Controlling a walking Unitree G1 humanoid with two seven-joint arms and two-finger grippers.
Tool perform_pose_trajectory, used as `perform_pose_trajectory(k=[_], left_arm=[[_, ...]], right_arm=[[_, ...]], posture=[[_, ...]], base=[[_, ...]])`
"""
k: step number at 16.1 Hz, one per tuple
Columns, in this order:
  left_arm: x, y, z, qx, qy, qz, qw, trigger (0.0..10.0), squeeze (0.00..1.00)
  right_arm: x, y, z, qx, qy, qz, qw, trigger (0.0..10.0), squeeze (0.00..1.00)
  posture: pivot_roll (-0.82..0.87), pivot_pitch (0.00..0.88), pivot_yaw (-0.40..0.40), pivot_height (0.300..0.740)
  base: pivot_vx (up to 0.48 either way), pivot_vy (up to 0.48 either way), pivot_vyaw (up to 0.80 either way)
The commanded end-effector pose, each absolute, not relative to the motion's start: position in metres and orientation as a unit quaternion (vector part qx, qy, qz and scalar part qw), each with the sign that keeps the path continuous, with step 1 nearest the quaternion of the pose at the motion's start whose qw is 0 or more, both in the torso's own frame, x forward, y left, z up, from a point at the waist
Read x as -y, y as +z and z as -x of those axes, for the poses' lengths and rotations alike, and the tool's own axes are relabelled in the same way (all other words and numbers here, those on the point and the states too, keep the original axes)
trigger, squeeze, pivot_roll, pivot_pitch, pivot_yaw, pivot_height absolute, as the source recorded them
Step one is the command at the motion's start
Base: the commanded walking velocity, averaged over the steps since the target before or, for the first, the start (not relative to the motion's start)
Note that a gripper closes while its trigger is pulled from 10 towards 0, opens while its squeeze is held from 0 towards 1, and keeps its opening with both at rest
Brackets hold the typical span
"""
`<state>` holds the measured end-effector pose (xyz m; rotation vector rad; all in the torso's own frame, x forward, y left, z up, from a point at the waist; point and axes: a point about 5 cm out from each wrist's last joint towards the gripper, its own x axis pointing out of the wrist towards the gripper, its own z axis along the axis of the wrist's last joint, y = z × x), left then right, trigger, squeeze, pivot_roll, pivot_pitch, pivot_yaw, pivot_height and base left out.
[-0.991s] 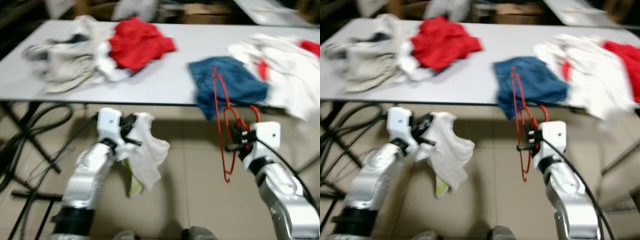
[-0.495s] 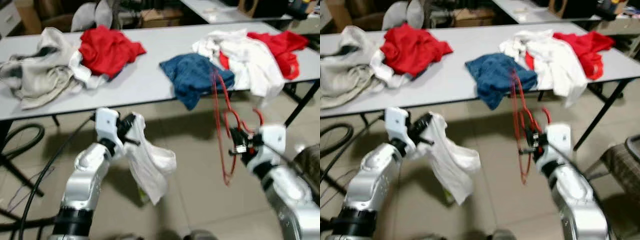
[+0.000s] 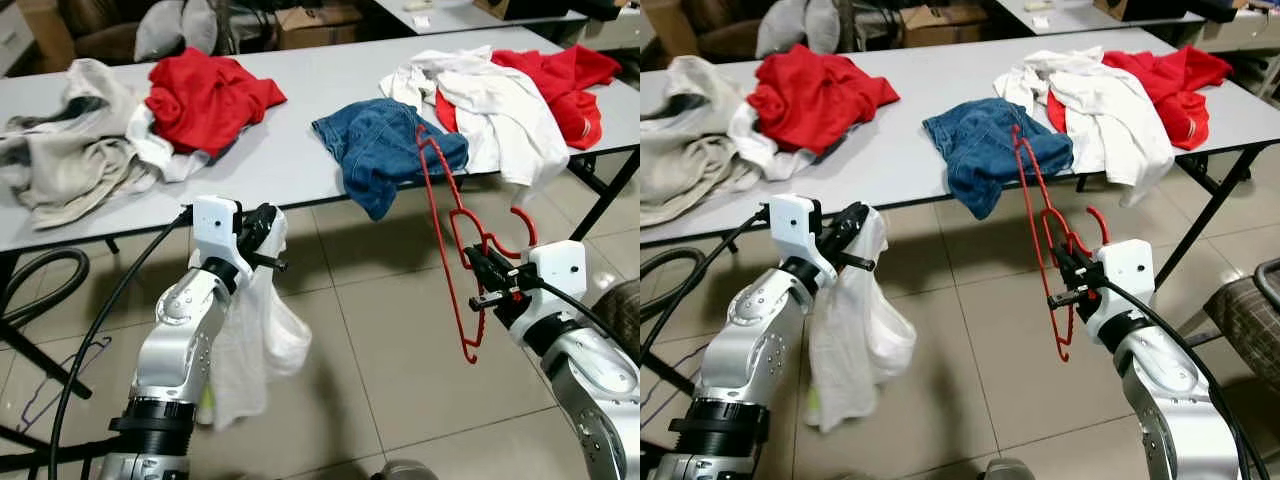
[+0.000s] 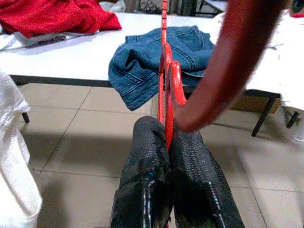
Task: Hang hanger
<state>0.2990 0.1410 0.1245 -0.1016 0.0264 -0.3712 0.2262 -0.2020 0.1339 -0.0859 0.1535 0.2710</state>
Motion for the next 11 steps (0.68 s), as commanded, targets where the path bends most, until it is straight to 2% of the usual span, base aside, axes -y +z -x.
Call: perform_pose_trajectory(k=[1,11], left_arm=[[-0.1414,0.1334,-0.3023,0.004,-0.184,0.049,0.982,10.0,0.0],[-0.1411,0.1326,-0.3009,0.008,-0.172,0.065,0.983,10.0,0.0]], right_arm=[[0.1968,0.1392,-0.2266,-0.064,0.149,0.048,0.986,10.0,0.0],[0.1883,0.1389,-0.2279,-0.062,0.161,0.042,0.984,10.0,0.0]], posture=[[-0.16,0.0,0.033,0.74],[-0.15,0.0,0.003,0.74]], base=[[0.379,0.0,0.0],[0.4,0.0,0.0]])
